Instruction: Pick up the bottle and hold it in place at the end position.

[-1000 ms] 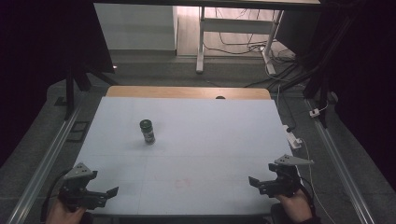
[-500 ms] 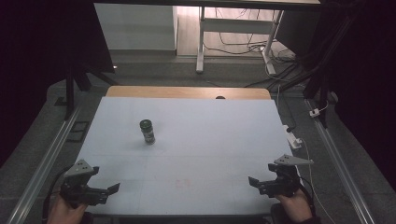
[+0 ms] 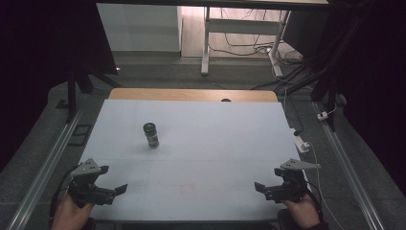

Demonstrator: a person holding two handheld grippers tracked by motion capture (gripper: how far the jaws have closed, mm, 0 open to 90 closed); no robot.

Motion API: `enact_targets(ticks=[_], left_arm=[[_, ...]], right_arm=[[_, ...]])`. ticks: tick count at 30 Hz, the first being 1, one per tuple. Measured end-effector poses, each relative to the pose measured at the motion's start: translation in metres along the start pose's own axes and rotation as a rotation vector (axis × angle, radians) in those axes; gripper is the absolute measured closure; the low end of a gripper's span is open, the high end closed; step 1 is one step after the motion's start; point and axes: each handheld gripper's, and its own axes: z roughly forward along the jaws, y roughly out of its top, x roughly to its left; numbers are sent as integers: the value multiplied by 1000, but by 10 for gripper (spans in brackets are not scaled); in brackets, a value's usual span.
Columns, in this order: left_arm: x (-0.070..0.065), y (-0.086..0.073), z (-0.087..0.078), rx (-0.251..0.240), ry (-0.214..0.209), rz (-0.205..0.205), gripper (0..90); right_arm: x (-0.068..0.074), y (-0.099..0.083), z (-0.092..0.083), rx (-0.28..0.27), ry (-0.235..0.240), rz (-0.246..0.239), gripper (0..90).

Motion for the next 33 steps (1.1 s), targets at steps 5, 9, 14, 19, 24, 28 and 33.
enact_targets(ticks=[5, 9, 14, 19, 24, 28, 33], left_arm=[[4, 3, 6, -11, -9, 8, 0], [8, 7, 11, -24, -4, 16, 0], [13, 14, 20, -26, -5, 5, 0], [15, 19, 25, -27, -5, -2, 0], [18, 25, 32, -21, -3, 7, 0], [22, 31, 37, -8, 17, 34, 0], [29, 38, 45, -1, 26, 17, 0]], right_arm=[[0, 0, 0, 0, 1, 0, 0], [0, 0, 0, 2, 1, 0, 0], [0, 0, 1, 1, 2, 3, 0], [0, 0, 1, 2, 2, 2, 0], [0, 0, 1, 1, 3, 1, 0], [0, 0, 1, 3, 3, 2, 0], [0, 0, 1, 3, 2, 2, 0]])
